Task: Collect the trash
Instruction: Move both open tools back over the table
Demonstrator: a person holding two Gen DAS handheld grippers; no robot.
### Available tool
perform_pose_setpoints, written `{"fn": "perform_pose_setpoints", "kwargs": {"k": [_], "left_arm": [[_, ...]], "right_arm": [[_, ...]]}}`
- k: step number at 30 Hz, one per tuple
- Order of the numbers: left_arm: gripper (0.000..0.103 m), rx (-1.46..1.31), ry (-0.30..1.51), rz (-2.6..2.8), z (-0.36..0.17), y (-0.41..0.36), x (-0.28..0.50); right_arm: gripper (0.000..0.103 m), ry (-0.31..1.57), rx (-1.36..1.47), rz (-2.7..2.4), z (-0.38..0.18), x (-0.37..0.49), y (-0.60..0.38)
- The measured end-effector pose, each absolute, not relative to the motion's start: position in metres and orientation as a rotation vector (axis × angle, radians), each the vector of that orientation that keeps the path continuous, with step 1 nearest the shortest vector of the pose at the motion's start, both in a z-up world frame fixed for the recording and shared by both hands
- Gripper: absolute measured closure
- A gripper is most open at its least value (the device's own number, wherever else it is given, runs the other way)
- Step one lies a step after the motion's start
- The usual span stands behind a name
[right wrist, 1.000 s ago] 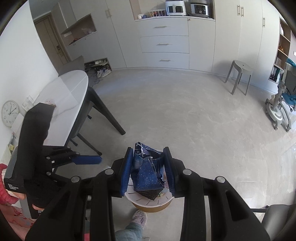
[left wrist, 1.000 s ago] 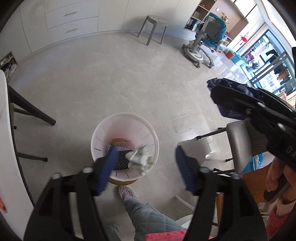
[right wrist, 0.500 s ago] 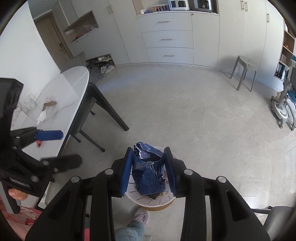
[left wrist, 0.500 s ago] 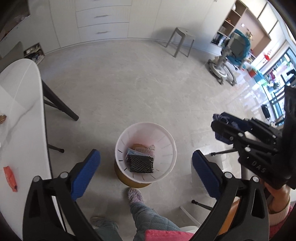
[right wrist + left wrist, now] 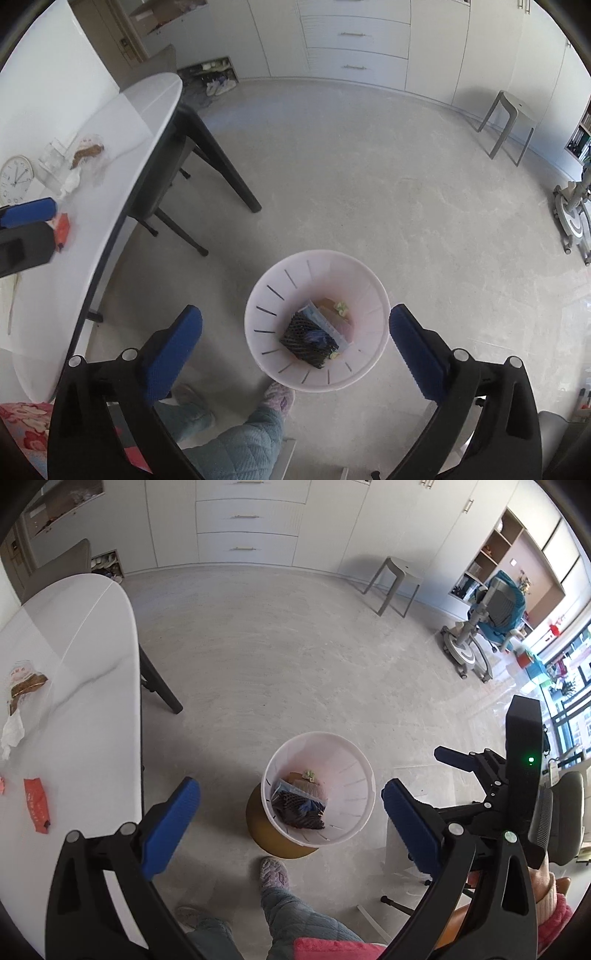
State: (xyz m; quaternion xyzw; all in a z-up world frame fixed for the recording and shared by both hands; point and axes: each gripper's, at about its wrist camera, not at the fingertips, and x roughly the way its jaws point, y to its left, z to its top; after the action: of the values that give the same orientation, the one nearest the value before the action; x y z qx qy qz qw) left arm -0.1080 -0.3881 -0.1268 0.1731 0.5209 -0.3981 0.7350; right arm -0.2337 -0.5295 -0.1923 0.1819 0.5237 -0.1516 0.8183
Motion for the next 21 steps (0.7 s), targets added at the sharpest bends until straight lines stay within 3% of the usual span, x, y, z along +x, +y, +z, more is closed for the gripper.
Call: {"fn": "perform_pose_setpoints", "kwargs": {"k": [7, 21], "left_arm": [[0.008, 0.352, 1.104, -0.804, -0.119, -0.363, -0.096], [0.008, 0.285, 1.058, -0.505, -0.135, -0.215, -0.001]], "right_arm": [[0.002, 1.095, 0.36, -0.337, -0.177, -0.22, -0.526], [0.002, 1.034, 0.282, -0.224, -0.148, -0.131, -0.446]]}}
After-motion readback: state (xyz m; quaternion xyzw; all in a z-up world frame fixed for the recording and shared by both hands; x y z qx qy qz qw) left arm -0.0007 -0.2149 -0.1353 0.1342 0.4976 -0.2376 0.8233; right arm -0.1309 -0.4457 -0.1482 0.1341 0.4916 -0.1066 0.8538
